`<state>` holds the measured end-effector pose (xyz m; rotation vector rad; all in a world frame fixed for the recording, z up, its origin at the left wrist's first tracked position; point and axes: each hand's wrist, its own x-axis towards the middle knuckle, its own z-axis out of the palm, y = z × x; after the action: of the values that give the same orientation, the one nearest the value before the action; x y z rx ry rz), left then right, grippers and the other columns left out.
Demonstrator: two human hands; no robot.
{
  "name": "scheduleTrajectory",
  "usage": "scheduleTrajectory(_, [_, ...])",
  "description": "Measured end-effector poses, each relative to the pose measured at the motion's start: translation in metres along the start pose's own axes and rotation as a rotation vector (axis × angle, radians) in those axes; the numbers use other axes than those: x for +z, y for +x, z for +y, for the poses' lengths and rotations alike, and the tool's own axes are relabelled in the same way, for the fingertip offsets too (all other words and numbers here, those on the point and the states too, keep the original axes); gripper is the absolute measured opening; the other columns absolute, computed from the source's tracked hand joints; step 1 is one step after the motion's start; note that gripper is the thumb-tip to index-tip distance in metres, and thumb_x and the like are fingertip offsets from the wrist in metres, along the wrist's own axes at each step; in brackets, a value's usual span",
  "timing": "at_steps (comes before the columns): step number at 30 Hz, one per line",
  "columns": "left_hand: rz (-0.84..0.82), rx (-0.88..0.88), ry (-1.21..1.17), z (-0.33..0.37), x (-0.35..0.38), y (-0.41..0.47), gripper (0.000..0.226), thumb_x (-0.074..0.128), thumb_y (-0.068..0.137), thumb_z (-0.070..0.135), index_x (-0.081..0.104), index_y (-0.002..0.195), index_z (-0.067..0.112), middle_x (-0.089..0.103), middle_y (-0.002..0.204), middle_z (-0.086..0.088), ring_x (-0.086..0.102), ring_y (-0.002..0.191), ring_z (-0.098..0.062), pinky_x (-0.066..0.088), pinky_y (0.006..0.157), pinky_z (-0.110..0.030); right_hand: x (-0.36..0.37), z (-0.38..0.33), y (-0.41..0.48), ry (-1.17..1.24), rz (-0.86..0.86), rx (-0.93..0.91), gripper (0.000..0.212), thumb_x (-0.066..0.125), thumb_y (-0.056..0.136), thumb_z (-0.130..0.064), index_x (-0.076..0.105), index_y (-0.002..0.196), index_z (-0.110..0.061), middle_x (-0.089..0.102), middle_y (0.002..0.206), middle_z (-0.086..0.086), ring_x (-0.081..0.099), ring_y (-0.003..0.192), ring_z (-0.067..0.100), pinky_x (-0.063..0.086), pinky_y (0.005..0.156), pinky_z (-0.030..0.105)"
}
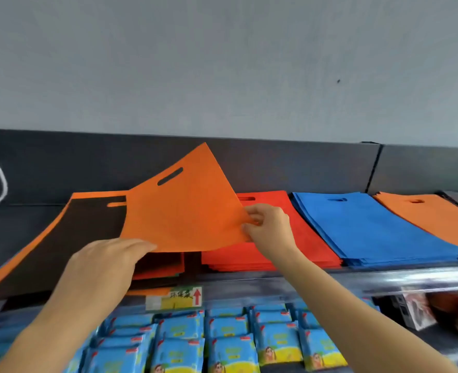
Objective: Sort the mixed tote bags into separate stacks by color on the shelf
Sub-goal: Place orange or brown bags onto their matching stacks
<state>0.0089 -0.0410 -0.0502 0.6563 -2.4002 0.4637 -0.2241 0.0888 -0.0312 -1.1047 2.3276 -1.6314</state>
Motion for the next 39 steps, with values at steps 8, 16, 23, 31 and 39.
scheduleTrajectory(8, [0.103,0.253,-0.141,0.142,0.024,0.058,0.052,0.061,0.047,-0.003,0.077,0.086,0.028,0.073,0.082,0.014,0.07,0.067,-0.01,0.053,0.048,-0.026,-0.135,0.091,0.005,-0.033,0.171,0.038,0.026,0.061,0.082,0.001,0.068,0.102,-0.013,0.061,0.084,-0.012,0.059,0.086,0.002,0.052,0.074,0.019])
scheduleTrajectory(16, [0.071,0.338,-0.309,0.338,0.05,0.128,0.053,0.05,0.054,0.002,0.075,0.091,0.029,0.072,0.086,0.016,0.069,0.071,-0.006,0.053,0.051,-0.024,-0.313,0.2,0.03,-0.056,0.291,0.108,0.028,0.063,0.083,0.0,0.067,0.108,-0.01,0.067,0.094,-0.001,0.063,0.089,0.013,0.055,0.083,0.035])
scheduleTrajectory(23, [0.039,0.426,-0.437,0.481,0.068,0.18,0.054,0.074,0.049,-0.005,0.075,0.09,0.03,0.072,0.087,0.018,0.068,0.073,-0.003,0.053,0.054,-0.022,-0.436,0.278,0.048,-0.145,0.388,0.186,0.031,0.06,0.085,-0.001,0.065,0.114,-0.01,0.068,0.105,0.006,0.062,0.095,0.019,0.053,0.086,0.037])
scheduleTrajectory(31, [-0.107,0.492,-0.474,0.576,0.081,0.218,0.048,0.058,0.056,0.005,0.074,0.093,0.031,0.071,0.087,0.018,0.067,0.074,-0.003,0.054,0.057,-0.022,-0.513,0.33,0.066,-0.292,0.468,0.205,0.035,0.058,0.086,-0.004,0.062,0.12,-0.011,0.067,0.109,0.01,0.06,0.073,0.019,0.051,0.07,0.03])
scheduleTrajectory(39, [-0.352,0.442,-0.546,0.63,0.097,0.235,0.052,0.034,0.096,0.001,0.044,0.138,0.031,0.049,0.138,0.013,0.041,0.126,-0.009,0.037,0.101,-0.029,-0.531,0.346,0.074,-0.685,0.376,0.108,0.043,0.058,0.089,-0.012,0.052,0.131,-0.013,0.047,0.139,0.004,0.037,0.128,0.027,0.034,0.101,0.037])
